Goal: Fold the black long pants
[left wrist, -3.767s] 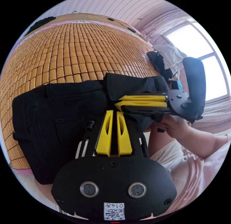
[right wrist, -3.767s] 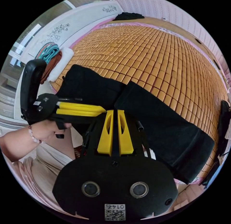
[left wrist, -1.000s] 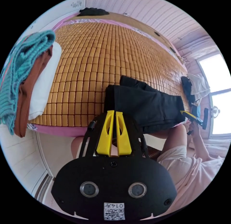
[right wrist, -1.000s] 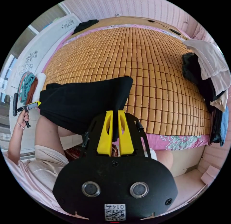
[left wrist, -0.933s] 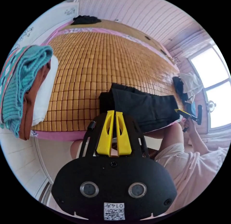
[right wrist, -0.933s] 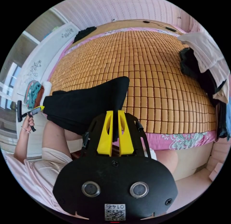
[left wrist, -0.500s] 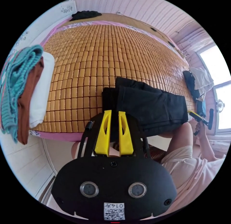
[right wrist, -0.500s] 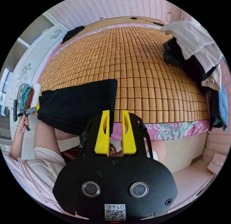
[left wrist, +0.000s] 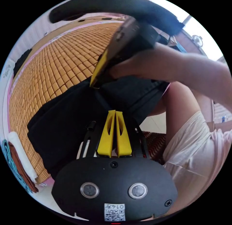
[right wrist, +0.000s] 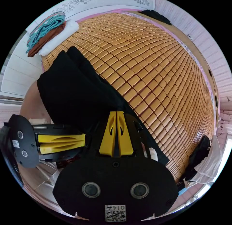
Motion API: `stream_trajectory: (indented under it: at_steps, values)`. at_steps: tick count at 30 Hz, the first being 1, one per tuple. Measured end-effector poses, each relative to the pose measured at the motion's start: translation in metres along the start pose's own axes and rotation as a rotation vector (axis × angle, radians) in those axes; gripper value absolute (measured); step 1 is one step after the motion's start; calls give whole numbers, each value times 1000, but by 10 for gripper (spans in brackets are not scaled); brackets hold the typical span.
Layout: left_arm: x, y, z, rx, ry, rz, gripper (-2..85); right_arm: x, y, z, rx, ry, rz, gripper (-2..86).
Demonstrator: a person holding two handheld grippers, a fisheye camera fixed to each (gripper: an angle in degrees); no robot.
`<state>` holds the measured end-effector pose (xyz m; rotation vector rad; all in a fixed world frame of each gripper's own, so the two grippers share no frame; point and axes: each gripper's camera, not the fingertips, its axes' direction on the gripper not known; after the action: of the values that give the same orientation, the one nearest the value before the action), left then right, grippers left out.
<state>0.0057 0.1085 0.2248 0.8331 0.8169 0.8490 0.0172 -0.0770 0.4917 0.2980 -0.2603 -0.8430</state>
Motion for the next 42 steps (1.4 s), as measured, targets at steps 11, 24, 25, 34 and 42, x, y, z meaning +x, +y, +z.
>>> stream_trajectory:
  at_steps: [11, 24, 25, 34, 42]
  values:
    - [18, 6, 28, -41, 115, -28, -9, 50, 18, -9, 77, -102, 141, -9]
    - [8, -95, 22, 50, 240, 78, 63, 155, 318, -39, 255, -213, 888, 111]
    - [10, -117, 28, 49, 269, 79, 75, 161, 327, -34, 245, -231, 918, 126]
    - [33, -243, 103, -172, 315, 12, 114, 180, 351, -14, 268, -454, 852, 53]
    - [15, -256, 43, -36, 432, 24, 50, 201, 417, -76, 559, -506, 838, 21]
